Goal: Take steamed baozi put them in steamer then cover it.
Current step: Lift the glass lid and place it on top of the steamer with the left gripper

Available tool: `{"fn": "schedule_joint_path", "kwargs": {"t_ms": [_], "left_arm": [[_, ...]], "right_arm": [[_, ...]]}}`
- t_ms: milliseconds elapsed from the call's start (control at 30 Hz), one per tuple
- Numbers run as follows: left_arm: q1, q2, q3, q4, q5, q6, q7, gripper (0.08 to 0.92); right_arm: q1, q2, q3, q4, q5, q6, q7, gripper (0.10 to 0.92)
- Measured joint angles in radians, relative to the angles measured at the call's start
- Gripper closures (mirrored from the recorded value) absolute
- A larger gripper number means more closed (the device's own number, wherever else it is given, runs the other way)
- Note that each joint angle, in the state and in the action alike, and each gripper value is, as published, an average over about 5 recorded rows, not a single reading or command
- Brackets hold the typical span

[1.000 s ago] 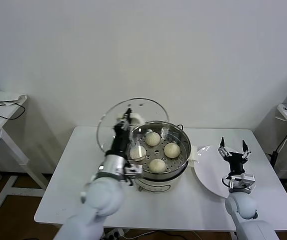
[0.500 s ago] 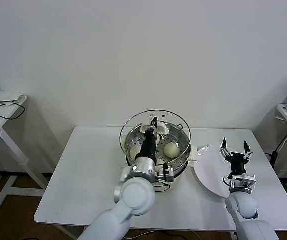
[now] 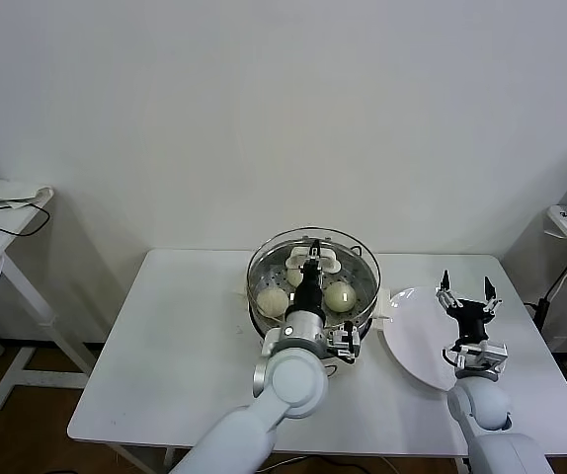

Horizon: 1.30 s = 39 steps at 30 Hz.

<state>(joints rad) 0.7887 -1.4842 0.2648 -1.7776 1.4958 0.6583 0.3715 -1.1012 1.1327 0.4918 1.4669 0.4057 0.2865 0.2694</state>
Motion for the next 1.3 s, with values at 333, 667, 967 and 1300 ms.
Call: {"fn": "schedule_joint_path", "kwargs": {"t_ms": [333,667,967,1300], "left_arm": [[0.0,-0.024,0.006,0.065,0.015,0.007,-0.027,0.813],[0.009,-0.029,0.003,0.09,0.038,0.008,-0.035,0.813],[0.028,-0.038,0.001,0.107,0.06,-0.004,-0.051,0.813],[0.033,-0.043,-0.007,0.135,0.078,-0.02,-0.069,0.813]], "right_arm": [[0.003,-0.005,0.0,-0.004,0.0,-0.001,0.0,0.203],[0.011,-0.008,0.0,-0.006,0.003,-0.001,0.0,0.203],[0.015,-0.007,-0.001,-0.011,0.002,-0.001,-0.001,0.203],[0.013,-0.009,0.002,-0.01,0.002,0.0,-0.001,0.203]]}}
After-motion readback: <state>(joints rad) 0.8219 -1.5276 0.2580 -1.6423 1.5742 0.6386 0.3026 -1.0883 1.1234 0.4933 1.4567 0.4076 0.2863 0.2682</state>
